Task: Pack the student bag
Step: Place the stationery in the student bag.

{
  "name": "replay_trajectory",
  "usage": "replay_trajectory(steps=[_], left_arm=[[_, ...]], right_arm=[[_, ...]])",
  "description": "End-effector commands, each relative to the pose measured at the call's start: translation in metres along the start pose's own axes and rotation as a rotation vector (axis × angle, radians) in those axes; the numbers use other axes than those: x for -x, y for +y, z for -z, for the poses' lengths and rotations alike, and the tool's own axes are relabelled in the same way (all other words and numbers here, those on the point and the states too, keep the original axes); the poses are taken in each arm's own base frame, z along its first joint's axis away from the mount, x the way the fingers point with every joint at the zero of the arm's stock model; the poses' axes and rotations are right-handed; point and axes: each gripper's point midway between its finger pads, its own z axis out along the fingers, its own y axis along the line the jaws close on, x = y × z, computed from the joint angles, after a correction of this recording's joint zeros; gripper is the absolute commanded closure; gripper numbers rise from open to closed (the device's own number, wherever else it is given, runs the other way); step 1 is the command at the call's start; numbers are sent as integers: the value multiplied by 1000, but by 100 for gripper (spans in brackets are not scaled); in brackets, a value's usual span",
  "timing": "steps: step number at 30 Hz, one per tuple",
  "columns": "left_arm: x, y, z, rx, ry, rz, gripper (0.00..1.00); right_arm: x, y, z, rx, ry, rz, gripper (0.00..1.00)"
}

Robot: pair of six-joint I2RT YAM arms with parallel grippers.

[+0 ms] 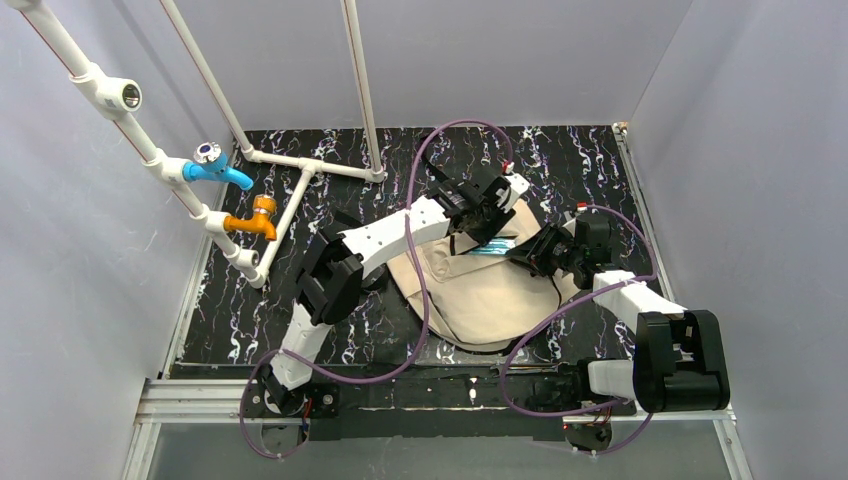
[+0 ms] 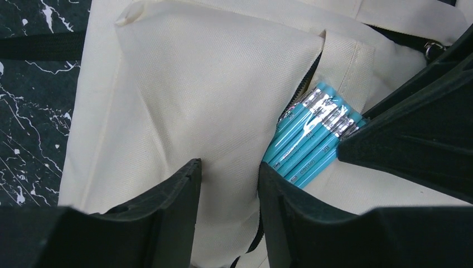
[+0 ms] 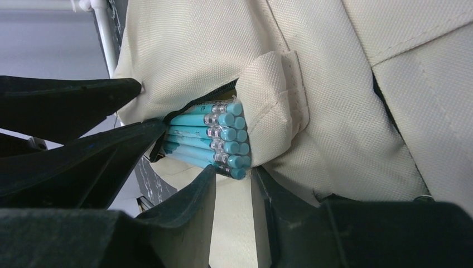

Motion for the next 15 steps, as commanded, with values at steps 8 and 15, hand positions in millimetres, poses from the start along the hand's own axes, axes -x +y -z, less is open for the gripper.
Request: replay_trajectory(steps=[8,15], left_arm=[[10,-8,-2,-21,-6,-25,57],[12,-8,-3,-19,3,-31,80]], right_arm=[[28,30,5,71,-84,50,66],[30,34,4,90,-81,49,66]])
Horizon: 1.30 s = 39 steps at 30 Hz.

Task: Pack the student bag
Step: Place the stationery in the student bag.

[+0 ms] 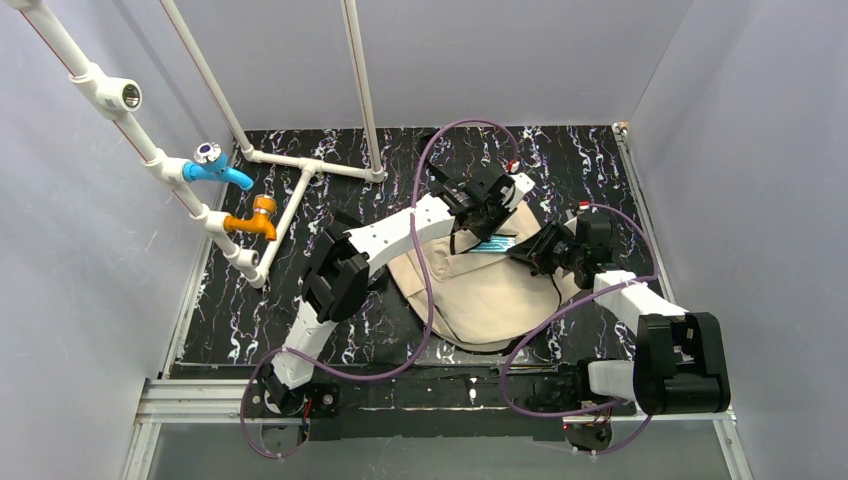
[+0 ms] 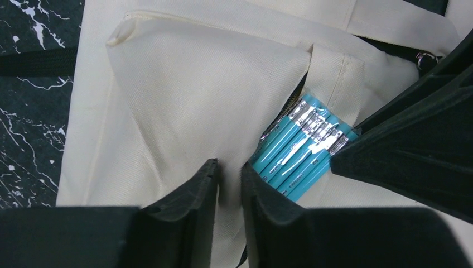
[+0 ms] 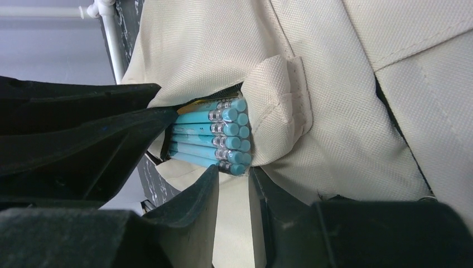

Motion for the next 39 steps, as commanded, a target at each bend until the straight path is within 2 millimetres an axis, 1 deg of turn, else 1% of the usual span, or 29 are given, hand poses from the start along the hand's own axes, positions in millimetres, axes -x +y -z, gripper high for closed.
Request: replay_trajectory(steps=[1,4,9,12,13,16,21,24,26,27,28,29,31,34,36,39], left_arm=[[9,-1,9,-5,-6,-15,84],[18,-5,20,-26,-35,-4,90],[30,-10,39,-61,-92,29,100],[34,-16,46,-98,-118,60,100],[33,-21,47,-125,-119,61,100],[32,-26,49,-152,-118,73,100],[33,-33,55,-197,-151,83,100],[38,-39,60,-237,-182,84,100],[42,-39,64,-239,-208,89,100],[44,-35,65,-219,-219,95,100],[45,-30,66,-195,-223,101,100],[45,-25,66,-174,-221,112,100],[44,-17,66,-152,-214,139,100],[38,-9,63,-150,-197,184,100],[37,-9,65,-171,-197,199,100],[41,-14,72,-208,-219,200,100]], right_arm=[[25,29,2,81,-62,56,66],[25,30,1,88,-58,59,67],[28,36,-2,116,-49,72,73],[29,45,-4,157,-36,90,75],[30,49,-3,174,-35,97,76],[33,57,-3,202,-33,112,81],[38,66,-4,224,-27,115,82],[38,64,-8,219,-16,79,82],[37,63,-11,222,-2,50,80],[35,63,-10,222,8,41,78],[30,58,-9,198,24,23,75],[27,54,-7,179,26,17,71],[23,56,1,184,10,22,65],[26,57,8,163,-22,40,62],[31,56,6,152,-34,57,62],[36,56,-4,163,-19,49,66]])
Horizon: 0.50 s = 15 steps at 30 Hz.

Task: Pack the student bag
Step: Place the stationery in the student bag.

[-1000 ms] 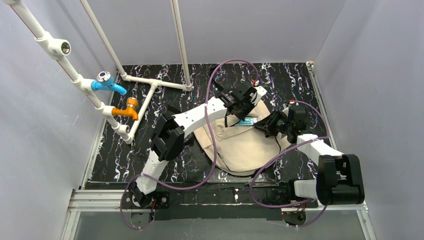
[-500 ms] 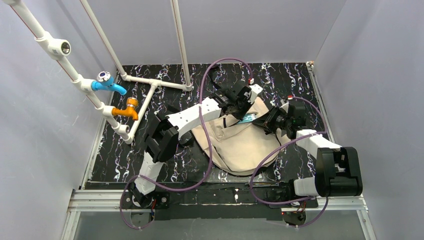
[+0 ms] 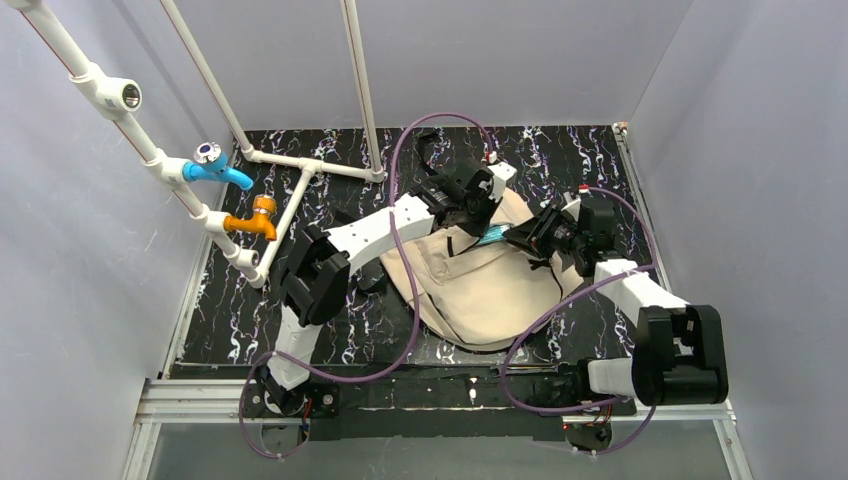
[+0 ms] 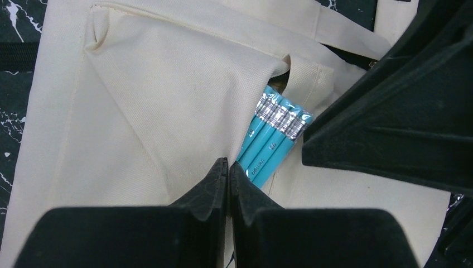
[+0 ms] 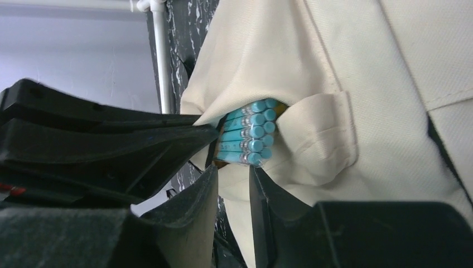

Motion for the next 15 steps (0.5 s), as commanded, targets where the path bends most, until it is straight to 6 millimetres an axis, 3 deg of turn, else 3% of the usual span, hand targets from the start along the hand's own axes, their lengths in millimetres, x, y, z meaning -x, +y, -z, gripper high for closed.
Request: replay_trajectory(steps=[1,7,10,15], left_arm=[[40,-25,53,-115,-134,22,100],[48,-41,58,-204,-170,16,100],[46,-48,56,-249,-165,13,100],[46,-46,53,-246,-162,-4,100]], right_arm=[[20,9,-11,27,-31,37,67],[21,8,-25,73,-11,32,77],[20,20,-28,118,6,60,82],[6,38,-33,191,40,83,81]])
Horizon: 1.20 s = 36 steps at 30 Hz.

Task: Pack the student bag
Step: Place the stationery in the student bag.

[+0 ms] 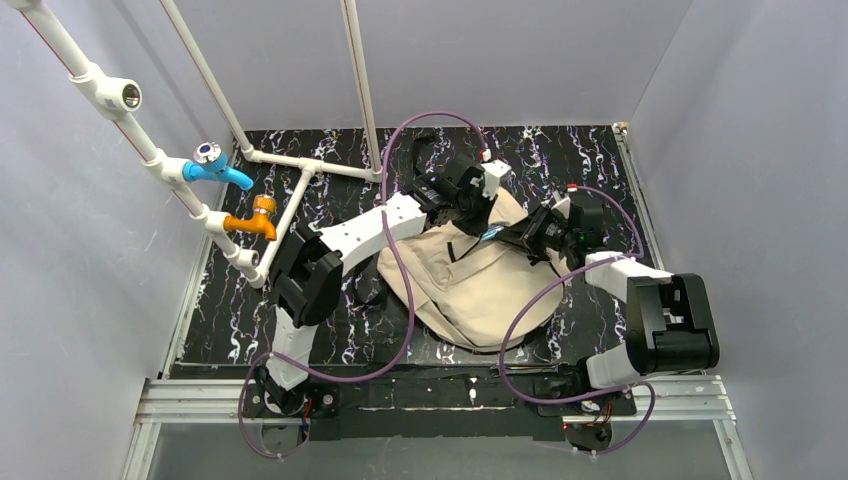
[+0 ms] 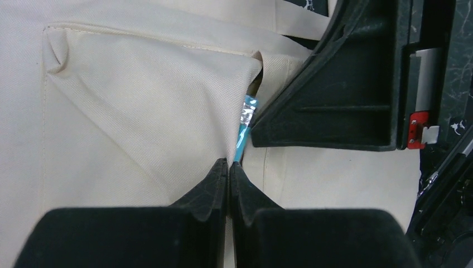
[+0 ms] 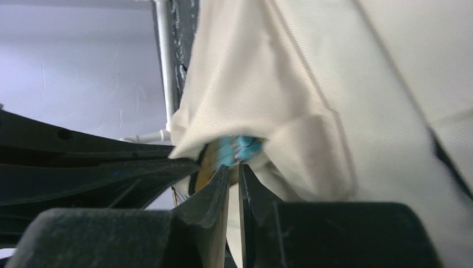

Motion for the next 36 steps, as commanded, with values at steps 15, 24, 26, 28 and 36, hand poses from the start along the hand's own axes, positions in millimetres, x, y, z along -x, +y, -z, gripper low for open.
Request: replay_trajectory(steps=[15,24,26,28,36], left_arm=[[31,-34,36,-130,-86,-22,100],[29,-32,40,-136,-66,-8,100],[29,-34,40,-147,-65,0,100],[28,-35,40,-154,-61,5,100],[24,-39,36,-172,-25,34,100]], right_arm=[[5,20,8,-94,11,254,70],[-10,8,21,-137,36,287,69],[-12,7,16,-127,43,279,71],[-8,11,9,-107,25,298,74],[20,34,-18,-30,-47,331,78]])
